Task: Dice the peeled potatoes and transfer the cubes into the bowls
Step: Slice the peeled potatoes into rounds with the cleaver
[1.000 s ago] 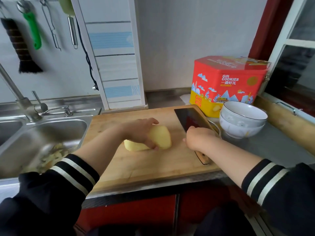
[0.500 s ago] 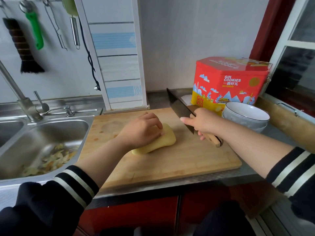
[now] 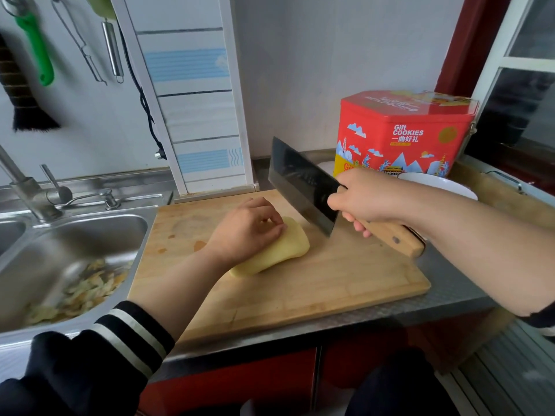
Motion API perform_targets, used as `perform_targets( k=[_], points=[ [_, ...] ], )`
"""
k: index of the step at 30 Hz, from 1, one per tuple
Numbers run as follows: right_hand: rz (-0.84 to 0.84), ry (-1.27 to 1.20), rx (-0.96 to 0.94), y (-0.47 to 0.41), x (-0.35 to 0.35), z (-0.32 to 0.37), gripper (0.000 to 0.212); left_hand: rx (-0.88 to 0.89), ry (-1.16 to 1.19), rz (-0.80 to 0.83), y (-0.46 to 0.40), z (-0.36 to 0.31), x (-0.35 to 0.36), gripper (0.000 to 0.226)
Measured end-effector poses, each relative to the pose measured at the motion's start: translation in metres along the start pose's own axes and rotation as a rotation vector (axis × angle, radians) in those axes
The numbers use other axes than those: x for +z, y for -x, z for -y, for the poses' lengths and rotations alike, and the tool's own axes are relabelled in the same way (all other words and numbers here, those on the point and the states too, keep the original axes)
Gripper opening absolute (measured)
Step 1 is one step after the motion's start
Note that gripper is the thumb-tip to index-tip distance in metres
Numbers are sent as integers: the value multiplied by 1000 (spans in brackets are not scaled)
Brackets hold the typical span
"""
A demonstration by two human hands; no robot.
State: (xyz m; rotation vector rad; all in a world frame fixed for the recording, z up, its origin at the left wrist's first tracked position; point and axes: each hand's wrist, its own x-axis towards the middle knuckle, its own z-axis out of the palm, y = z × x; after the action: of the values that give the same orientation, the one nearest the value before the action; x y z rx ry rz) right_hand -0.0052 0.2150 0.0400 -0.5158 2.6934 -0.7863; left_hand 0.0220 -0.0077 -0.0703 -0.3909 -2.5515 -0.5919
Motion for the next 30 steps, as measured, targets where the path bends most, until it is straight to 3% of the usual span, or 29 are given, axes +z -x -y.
perform_targets(
  k=[8, 16, 22, 30],
  points=[
    [42, 104, 15, 6, 8, 18, 16, -134, 42, 20, 4, -4, -3, 9],
    [39, 90, 47, 10, 6, 28, 15, -343, -37, 95, 12, -7, -3, 44],
    [61, 92, 81, 13, 9, 29, 20, -466, -124, -11, 12, -13, 3, 27],
    [173, 87, 193, -5, 29, 25, 25, -451, -165, -51, 12, -14, 7, 25]
  ],
)
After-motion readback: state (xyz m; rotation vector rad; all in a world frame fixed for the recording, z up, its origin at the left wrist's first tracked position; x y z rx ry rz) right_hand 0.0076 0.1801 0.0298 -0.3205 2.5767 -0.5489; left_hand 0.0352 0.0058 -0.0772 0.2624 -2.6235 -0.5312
